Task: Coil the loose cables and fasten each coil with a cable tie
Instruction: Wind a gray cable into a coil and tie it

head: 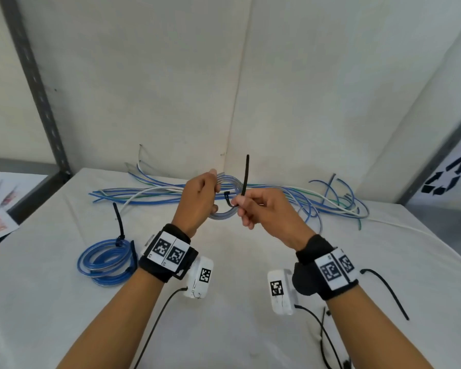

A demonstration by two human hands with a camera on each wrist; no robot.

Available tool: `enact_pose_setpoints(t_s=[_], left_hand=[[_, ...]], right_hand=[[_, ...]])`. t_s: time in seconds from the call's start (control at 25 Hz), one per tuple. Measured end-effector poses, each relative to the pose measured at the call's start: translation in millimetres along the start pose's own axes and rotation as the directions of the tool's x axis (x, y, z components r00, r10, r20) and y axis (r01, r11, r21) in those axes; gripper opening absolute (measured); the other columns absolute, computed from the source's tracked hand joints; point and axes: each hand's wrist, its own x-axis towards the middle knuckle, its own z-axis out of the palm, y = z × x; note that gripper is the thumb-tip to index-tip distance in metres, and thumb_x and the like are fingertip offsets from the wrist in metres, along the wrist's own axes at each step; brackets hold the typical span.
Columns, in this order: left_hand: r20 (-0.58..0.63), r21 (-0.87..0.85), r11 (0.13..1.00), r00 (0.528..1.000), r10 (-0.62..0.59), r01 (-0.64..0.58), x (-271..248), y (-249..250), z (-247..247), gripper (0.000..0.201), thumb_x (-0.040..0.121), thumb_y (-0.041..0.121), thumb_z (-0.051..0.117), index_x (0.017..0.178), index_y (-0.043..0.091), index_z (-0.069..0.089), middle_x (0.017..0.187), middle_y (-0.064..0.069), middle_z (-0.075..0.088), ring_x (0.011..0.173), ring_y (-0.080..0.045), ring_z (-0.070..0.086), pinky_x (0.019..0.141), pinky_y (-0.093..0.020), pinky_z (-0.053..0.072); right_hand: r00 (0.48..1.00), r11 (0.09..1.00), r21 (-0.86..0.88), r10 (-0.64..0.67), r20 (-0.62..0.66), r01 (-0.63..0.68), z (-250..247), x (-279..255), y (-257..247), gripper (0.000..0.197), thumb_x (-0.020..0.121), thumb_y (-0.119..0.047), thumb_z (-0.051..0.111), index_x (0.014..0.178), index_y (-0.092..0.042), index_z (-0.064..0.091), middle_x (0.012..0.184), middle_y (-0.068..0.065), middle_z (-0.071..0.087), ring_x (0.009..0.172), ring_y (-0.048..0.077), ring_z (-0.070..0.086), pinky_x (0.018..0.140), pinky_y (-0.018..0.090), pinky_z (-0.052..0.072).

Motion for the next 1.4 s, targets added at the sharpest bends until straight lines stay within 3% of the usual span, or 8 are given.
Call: enact_pose_setpoints(t_s=[0.16, 0.36, 0.6, 0.72, 0.84, 1.16, 1.28, 1.4], left_hand=[[0.059, 0.054, 0.997, 0.997, 0.052, -0.055, -5, 4, 3, 0.040, 0.108, 0.025, 0.040, 0.078, -0.001, 0.046, 0.058, 0.006, 0.037, 0.056, -0.016, 0.028, 0.056, -0.038, 0.033], [0.060, 0.074, 0.997, 0.997, -0.042, 0.037, -2, 0, 0, 0.025, 0.106, 0.032, 0.046, 0.096, 0.012, 0.056, 0.068, -0.001, 0.043, 0.057, -0.015, 0.036, 0.051, -0.030, 0.040], [0.103, 0.091, 0.990, 0.989, 0.102, -0.112, -2, 2, -2, 0.033, 0.108, 0.026, 0.046, 0.093, 0.002, 0.062, 0.053, 0.015, 0.040, 0.051, -0.009, 0.032, 0.049, -0.026, 0.038], [0.069, 0.101, 0.975, 0.979, 0.193, -0.199, -2, 6, -4, 0.029, 0.108, 0.027, 0.046, 0.094, 0.010, 0.065, 0.057, 0.011, 0.037, 0.052, -0.013, 0.031, 0.048, -0.026, 0.039], [0.070, 0.195, 0.934, 0.954, 0.291, -0.300, -3, 9, -4, 0.029, 0.108, 0.032, 0.046, 0.101, 0.017, 0.070, 0.071, -0.006, 0.059, 0.057, -0.033, 0.044, 0.049, -0.041, 0.047], [0.101, 0.233, 0.904, 0.933, 0.344, -0.359, -9, 15, -1, 0.029, 0.108, 0.029, 0.046, 0.098, 0.016, 0.070, 0.080, -0.009, 0.066, 0.060, -0.040, 0.050, 0.053, -0.050, 0.046], [0.116, 0.241, 0.891, 0.923, 0.367, -0.384, -10, 15, 0, 0.028, 0.108, 0.027, 0.046, 0.104, 0.016, 0.072, 0.087, 0.003, 0.072, 0.061, -0.027, 0.055, 0.054, -0.041, 0.047], [0.125, 0.227, 0.884, 0.912, 0.391, -0.409, -11, 16, 2, 0.028, 0.108, 0.020, 0.046, 0.111, 0.009, 0.071, 0.094, 0.004, 0.072, 0.065, 0.005, 0.058, 0.060, -0.011, 0.042]], right_hand=[[0.983, 0.987, -0.083, -0.144, -0.117, 0.135, 13, 8, 1, 0.023, 0.102, -0.015, 0.059, 0.090, 0.003, 0.068, 0.075, 0.008, 0.071, 0.055, 0.021, 0.062, 0.053, 0.031, 0.051], [0.931, 0.950, -0.194, -0.285, -0.228, 0.243, 25, 0, 7, 0.017, 0.102, -0.017, 0.061, 0.091, -0.006, 0.069, 0.070, 0.003, 0.068, 0.058, 0.017, 0.063, 0.057, 0.033, 0.055], [0.946, 0.968, -0.047, -0.253, -0.201, 0.248, 25, -7, -2, 0.019, 0.104, -0.018, 0.057, 0.102, -0.006, 0.072, 0.078, 0.007, 0.069, 0.059, 0.020, 0.060, 0.053, 0.026, 0.049], [0.952, 0.964, 0.140, -0.190, -0.241, 0.227, 23, -9, -12, 0.036, 0.107, -0.025, 0.048, 0.094, 0.001, 0.071, 0.058, 0.012, 0.047, 0.051, 0.016, 0.036, 0.048, 0.021, 0.033], [0.982, 0.955, 0.270, -0.077, -0.171, 0.122, 22, -5, -16, 0.043, 0.107, -0.028, 0.050, 0.078, -0.001, 0.068, 0.053, 0.003, 0.031, 0.050, 0.014, 0.024, 0.047, 0.021, 0.024], [0.999, 0.954, 0.298, -0.038, -0.015, 0.040, 15, -7, -21, 0.042, 0.106, -0.025, 0.049, 0.072, -0.007, 0.066, 0.051, -0.001, 0.031, 0.047, 0.010, 0.024, 0.046, 0.021, 0.023], [1.000, 0.944, 0.329, -0.026, -0.005, 0.026, 13, -10, -24, 0.043, 0.106, -0.026, 0.048, 0.071, -0.010, 0.067, 0.052, 0.000, 0.030, 0.047, 0.010, 0.022, 0.047, 0.022, 0.020], [1.000, 0.938, 0.346, -0.009, -0.003, 0.009, 11, -11, -25, 0.043, 0.106, -0.026, 0.047, 0.072, -0.009, 0.066, 0.053, 0.003, 0.029, 0.048, 0.011, 0.021, 0.049, 0.025, 0.017]])
